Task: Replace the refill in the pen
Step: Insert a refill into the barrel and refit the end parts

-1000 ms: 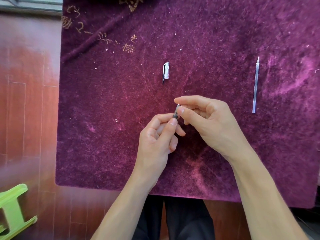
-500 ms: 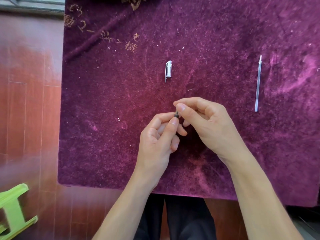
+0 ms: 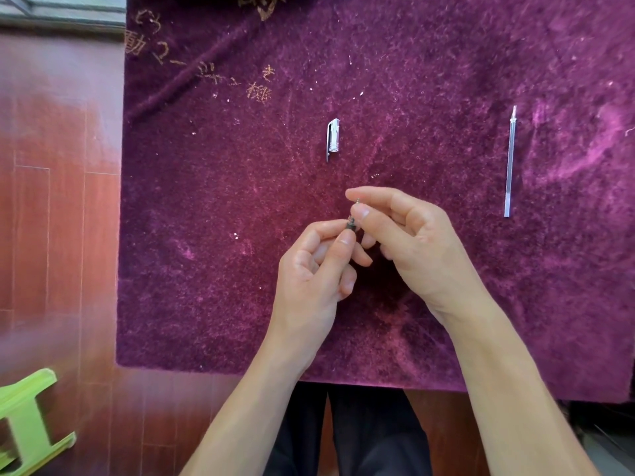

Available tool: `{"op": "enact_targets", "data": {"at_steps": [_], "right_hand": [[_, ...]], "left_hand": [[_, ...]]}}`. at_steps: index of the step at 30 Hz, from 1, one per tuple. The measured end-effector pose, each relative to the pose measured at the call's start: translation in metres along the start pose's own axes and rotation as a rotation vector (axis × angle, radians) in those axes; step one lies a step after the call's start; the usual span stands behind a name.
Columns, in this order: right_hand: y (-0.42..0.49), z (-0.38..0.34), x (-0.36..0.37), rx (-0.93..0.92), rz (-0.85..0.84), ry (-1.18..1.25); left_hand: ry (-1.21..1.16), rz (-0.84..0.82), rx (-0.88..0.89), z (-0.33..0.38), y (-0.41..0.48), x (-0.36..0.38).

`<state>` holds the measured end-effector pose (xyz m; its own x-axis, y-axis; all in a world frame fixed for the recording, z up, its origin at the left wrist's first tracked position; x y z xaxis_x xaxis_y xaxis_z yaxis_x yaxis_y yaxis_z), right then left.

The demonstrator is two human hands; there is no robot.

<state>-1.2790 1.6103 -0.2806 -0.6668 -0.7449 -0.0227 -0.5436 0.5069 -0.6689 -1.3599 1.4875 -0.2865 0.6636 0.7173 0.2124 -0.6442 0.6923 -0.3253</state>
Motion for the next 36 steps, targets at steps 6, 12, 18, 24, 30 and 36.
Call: {"op": "enact_targets", "data": {"at_steps": [6,12,18,24,30,36], "right_hand": [[0.002,0.003,-0.001,0.009,0.024,-0.027],[0.004,0.003,0.002,0.011,0.037,0.021],[0.004,0.002,0.005,-0.021,-0.005,-0.049],[0.006,0.004,0.006,-0.016,0.016,0.018],[0.005,0.001,0.01,-0.058,0.026,0.105],[0.001,0.006,0.018,-0.056,0.121,0.208]], "left_hand": [[0.01,-0.011,0.008,0.001,0.001,-0.002],[0.011,-0.014,-0.005,0.001,0.002,-0.003],[0.007,-0.008,0.002,0.002,0.005,-0.006],[0.011,-0.017,0.014,0.002,0.006,-0.008],[-0.01,-0.025,0.02,0.002,0.007,-0.009],[0.051,0.035,0.098,0.007,0.006,-0.011]]}}
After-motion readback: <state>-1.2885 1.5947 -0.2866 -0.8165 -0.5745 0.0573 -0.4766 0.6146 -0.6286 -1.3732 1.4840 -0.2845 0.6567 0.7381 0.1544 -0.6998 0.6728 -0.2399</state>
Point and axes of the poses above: each hand's wrist, its own y-axis towards the middle knuckle, its own x-axis out of the palm, z = x × y, the point moved 7 cm from there along y, towards the middle knuckle, and after that the axes turned 14 degrees about x, right-handed, at the moved point
